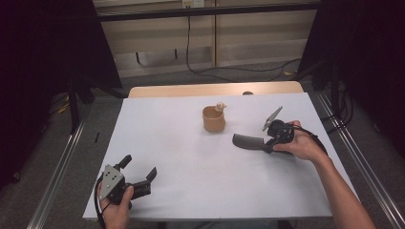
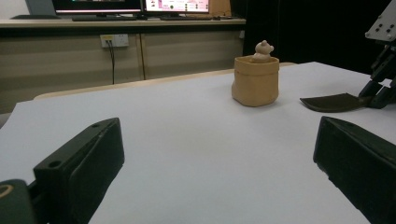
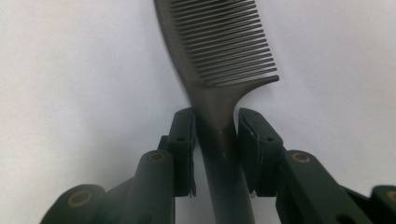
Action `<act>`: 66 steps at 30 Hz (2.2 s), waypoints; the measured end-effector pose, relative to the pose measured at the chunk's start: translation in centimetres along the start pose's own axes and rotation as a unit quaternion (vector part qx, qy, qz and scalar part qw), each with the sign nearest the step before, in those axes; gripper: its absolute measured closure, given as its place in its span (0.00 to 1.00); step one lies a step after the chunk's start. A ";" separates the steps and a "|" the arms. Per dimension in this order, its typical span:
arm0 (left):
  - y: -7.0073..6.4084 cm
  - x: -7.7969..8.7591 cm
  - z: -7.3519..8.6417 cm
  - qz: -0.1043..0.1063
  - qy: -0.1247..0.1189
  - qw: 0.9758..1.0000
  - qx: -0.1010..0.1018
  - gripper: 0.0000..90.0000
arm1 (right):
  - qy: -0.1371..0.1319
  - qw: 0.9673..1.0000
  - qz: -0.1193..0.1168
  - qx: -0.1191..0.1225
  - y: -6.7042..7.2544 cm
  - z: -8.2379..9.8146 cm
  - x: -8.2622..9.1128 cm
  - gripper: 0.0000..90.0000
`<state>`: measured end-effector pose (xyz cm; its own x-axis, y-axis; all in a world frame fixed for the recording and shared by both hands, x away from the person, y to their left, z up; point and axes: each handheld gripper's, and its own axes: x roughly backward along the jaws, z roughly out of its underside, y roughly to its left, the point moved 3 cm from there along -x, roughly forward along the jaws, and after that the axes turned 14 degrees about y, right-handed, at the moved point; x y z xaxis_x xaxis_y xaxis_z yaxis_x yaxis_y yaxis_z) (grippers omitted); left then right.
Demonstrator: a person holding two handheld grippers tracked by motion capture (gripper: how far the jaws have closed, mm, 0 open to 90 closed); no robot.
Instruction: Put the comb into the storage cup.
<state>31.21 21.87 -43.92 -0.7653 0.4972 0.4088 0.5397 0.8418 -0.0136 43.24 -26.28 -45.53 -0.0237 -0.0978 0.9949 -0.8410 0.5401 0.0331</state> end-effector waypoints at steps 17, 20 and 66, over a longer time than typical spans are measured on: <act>0.0 0.0 0.0 0.001 0.000 1.000 0.001 0.02 | 0.003 1.000 -0.002 0.007 0.1 -0.1 0.1 0.81; 0.0 0.0 0.0 0.000 0.001 1.000 0.000 0.02 | 0.001 1.000 -0.002 0.007 0.1 -0.1 0.1 0.81; 0.0 -0.1 0.1 0.000 0.004 1.000 0.002 0.02 | -0.059 0.998 0.002 -0.009 0.3 0.6 2.2 0.81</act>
<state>31.28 21.88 -44.05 -0.7623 0.4958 0.4161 0.5383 0.8425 -0.0178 42.60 -26.84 -43.35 -0.0903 -0.1927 0.9771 -0.8306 0.5560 0.0329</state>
